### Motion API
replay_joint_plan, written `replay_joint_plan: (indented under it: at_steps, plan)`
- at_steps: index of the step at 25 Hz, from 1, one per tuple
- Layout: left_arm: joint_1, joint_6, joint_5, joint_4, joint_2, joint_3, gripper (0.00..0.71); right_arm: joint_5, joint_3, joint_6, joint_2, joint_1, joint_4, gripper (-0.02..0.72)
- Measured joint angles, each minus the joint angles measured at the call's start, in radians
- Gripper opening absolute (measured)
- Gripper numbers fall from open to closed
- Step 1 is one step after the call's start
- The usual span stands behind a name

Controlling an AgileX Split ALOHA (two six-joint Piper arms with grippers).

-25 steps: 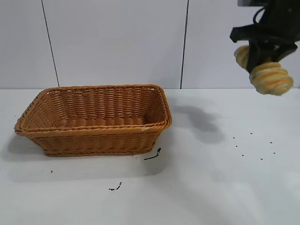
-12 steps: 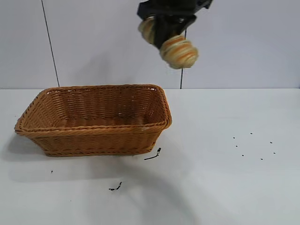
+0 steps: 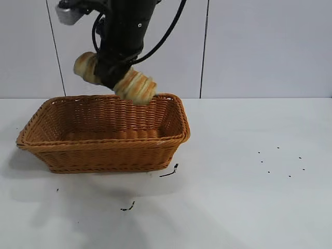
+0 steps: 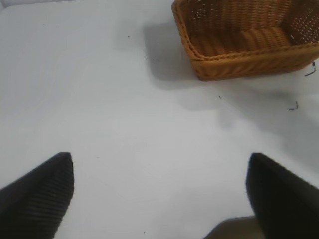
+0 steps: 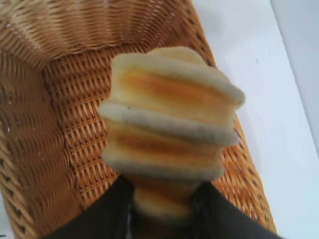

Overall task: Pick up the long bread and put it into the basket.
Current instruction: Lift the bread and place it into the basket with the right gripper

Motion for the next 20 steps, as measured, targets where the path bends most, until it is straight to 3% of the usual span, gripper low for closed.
replay_joint_plan:
  at_steps: [11,16,20]
  plan:
    - [0.000,0.000,0.000,0.000,0.000,0.000,0.696,-0.080,0.000,-0.036,0.077,0.000,0.016,0.181]
    - [0.000,0.000,0.000,0.000,0.000,0.000,0.696,-0.085,0.000,-0.010,0.079,0.000,0.029,0.573]
    - [0.000,0.000,0.000,0.000,0.000,0.000,0.696,-0.097,0.000,0.047,0.074,-0.003,0.032,0.678]
